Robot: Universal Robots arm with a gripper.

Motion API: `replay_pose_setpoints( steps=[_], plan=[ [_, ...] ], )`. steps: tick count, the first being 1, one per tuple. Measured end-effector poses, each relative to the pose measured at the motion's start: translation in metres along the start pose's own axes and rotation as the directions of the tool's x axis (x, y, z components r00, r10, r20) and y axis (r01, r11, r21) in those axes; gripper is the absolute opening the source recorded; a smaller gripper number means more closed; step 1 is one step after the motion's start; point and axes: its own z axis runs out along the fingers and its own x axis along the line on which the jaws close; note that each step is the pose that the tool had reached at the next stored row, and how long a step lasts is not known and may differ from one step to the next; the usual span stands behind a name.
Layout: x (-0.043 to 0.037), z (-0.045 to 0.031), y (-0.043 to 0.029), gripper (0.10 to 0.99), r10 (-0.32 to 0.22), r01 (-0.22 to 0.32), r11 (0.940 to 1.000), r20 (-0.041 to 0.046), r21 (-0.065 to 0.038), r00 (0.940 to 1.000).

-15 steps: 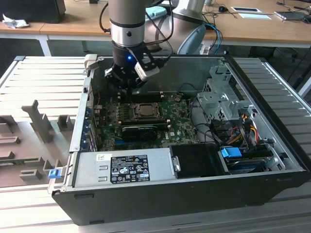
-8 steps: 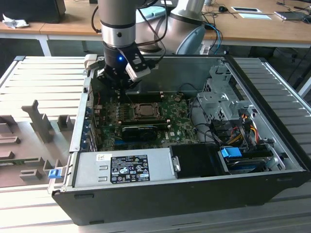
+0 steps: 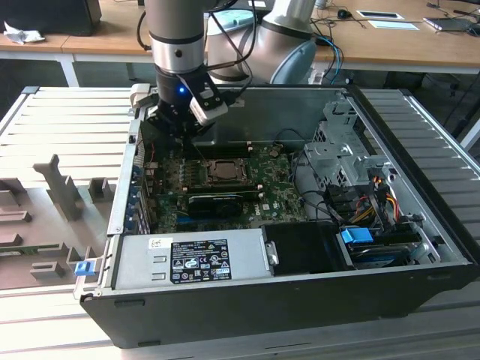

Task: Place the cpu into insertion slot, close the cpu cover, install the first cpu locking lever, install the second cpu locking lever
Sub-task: 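Install the first cpu locking lever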

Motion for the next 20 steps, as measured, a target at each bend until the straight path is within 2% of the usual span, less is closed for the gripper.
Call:
replay_pose_setpoints(
  steps=[4, 17, 20],
  plan=[
    [0.0048, 0.0016, 0.0043, 0.106, 0.0, 0.0, 1.0, 0.0002, -0.001, 1.0],
    [0.0055, 0.0049, 0.0218, 0.106, 0.0, 0.0, 1.0, -0.0001, 0.0, 1.0],
    [0.0055, 0.005, 0.0221, 0.106, 0.0, 0.0, 1.0, 0.0, 0.0, 1.0]
  ],
)
